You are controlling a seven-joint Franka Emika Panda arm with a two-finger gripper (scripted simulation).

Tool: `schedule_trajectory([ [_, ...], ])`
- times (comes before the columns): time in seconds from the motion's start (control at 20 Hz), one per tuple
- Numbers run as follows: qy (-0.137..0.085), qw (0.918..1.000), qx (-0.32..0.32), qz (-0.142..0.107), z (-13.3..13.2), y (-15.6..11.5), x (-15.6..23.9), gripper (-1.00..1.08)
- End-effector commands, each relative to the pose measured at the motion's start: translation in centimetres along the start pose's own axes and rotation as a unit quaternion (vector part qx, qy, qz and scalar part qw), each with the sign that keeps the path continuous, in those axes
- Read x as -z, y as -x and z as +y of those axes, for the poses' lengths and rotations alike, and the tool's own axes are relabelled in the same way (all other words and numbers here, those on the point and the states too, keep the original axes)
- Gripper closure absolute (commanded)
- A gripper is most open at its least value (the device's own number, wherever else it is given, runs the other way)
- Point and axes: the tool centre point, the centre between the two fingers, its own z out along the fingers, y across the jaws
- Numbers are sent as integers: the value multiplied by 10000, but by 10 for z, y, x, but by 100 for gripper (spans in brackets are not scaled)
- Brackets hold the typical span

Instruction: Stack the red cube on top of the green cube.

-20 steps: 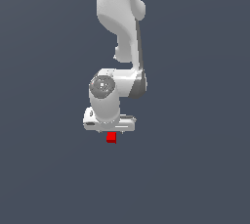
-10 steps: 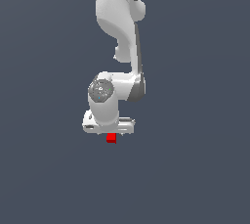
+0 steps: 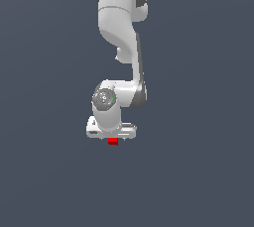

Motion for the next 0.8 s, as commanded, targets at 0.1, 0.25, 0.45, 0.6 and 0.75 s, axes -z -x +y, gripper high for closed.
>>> schedule_trajectory([
  [0.1, 0, 10000, 1, 1, 0, 0, -16, -92],
  [0.25, 0, 10000, 1, 1, 0, -1, -17, -92],
  [0.45, 0, 10000, 1, 1, 0, -1, -16, 108],
  [0.6, 0, 10000, 1, 1, 0, -1, -16, 108],
  [0.75, 0, 10000, 1, 1, 0, -1, -16, 108],
])
